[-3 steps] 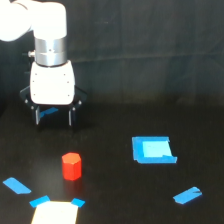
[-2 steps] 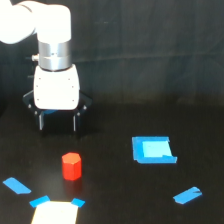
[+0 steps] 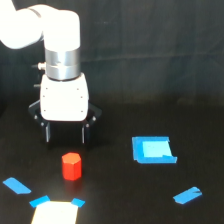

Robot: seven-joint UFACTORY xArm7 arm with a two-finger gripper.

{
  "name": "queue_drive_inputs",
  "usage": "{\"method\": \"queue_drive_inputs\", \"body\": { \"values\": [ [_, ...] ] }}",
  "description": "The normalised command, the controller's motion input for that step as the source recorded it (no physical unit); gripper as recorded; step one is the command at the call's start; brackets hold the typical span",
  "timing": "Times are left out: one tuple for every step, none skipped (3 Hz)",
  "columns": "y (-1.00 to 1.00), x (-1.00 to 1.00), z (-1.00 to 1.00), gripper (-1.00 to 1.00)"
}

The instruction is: Pick up the red object from the table

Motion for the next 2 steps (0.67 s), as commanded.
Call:
{"method": "queue_drive_inputs", "body": {
  "values": [
    [-0.84, 0.15, -1.0, 0.74],
    [-1.0, 0.29, -1.0, 1.0]
  ]
}}
